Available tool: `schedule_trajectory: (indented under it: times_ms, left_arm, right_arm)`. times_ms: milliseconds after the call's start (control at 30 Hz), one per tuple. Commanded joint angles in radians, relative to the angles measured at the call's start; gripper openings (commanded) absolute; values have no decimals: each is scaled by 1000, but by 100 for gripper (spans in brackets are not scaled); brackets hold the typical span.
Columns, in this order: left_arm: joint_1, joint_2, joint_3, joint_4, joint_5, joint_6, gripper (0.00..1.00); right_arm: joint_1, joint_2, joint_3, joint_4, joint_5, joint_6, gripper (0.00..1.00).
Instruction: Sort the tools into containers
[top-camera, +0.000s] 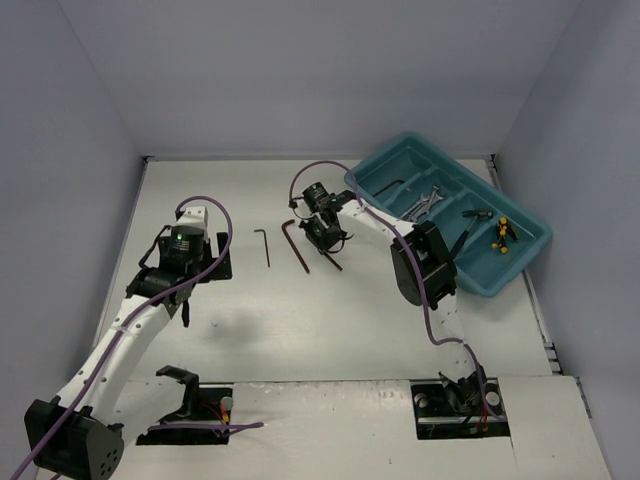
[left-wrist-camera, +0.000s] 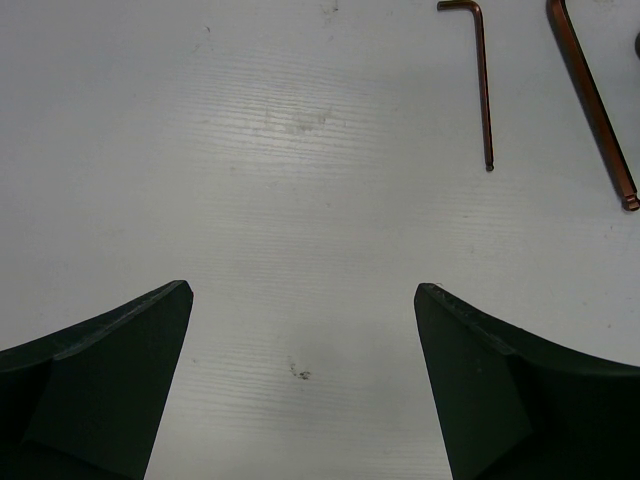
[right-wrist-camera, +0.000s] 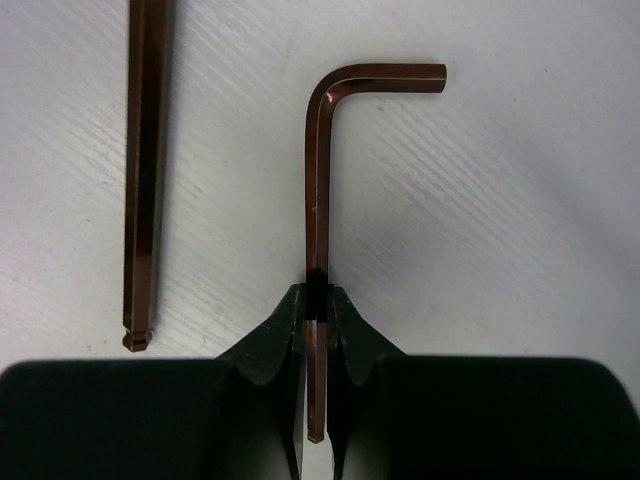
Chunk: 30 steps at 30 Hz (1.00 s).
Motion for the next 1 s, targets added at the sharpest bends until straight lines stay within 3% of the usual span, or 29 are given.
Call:
schedule_trajectory:
  times_ms: [0, 233, 467, 667, 967]
  left_arm:
    - [6, -6, 19, 38, -6, 10, 91]
    - [6, -8, 20, 37, -9, 10, 90]
    - [6, -12, 20, 35, -15, 10, 90]
    - [4, -17, 17, 35, -21, 8, 91]
    - [4, -25, 13, 34, -28, 8, 90]
  right_arm:
    - [-41, -120, 106, -65, 1, 39, 0]
    - [-118, -211, 288, -39, 58, 98, 0]
    - [-281, -192, 355, 25, 219, 356, 0]
    - [-402, -84, 357, 115, 236, 568, 0]
    - [-438, 122, 495, 134, 231, 686, 0]
